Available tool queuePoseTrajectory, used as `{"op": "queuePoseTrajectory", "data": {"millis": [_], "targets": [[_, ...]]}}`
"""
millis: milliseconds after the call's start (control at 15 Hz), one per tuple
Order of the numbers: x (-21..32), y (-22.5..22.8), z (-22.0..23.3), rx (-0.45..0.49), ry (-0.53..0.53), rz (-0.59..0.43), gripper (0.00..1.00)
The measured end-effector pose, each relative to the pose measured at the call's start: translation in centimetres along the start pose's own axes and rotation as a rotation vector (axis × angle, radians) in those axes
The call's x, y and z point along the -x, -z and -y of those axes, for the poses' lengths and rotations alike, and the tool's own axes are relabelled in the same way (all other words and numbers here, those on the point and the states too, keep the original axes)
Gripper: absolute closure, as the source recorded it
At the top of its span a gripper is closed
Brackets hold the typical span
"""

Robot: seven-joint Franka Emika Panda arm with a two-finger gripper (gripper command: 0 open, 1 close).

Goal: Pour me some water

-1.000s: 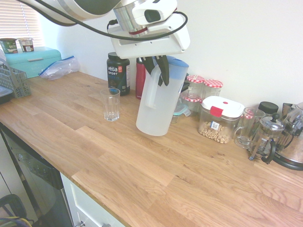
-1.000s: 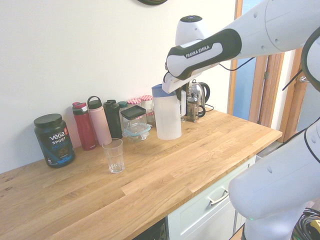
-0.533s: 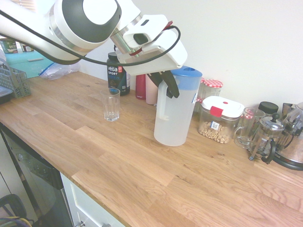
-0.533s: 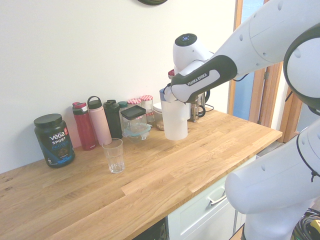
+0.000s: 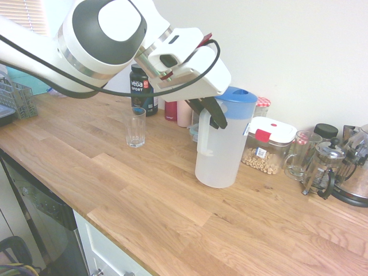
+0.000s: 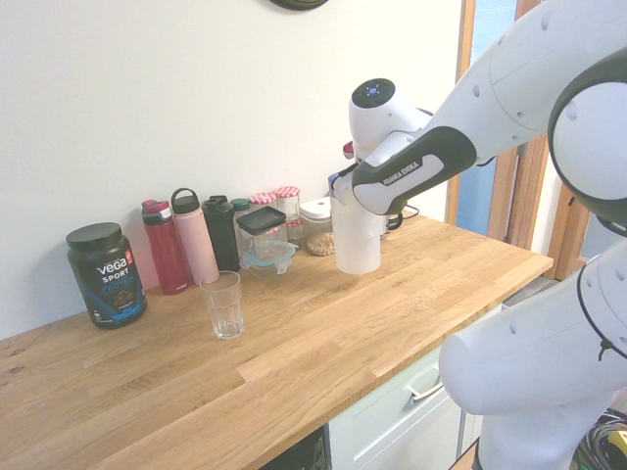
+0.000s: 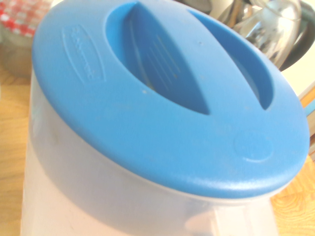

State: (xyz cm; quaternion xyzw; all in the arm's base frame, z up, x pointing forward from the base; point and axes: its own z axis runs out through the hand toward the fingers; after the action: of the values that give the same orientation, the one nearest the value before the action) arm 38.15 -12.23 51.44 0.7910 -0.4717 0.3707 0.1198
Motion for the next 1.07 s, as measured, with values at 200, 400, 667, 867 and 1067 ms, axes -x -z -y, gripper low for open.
{"op": "queuePoseTrajectory", "data": {"millis": [200, 400, 667, 867, 1067], "targets": [[0.2, -1.1, -1.1, -0.008, -0.03, -0.045, 1.0], [0.3, -2.1, -1.3, -0.004, -0.04, -0.077, 1.0], [0.6, -4.1, -1.8, -0.003, -0.053, -0.085, 1.0], [1.2, -5.0, -1.6, -0.003, -0.057, -0.065, 0.0], [1.5, -5.2, -1.4, -0.003, -0.061, -0.057, 0.0]]}}
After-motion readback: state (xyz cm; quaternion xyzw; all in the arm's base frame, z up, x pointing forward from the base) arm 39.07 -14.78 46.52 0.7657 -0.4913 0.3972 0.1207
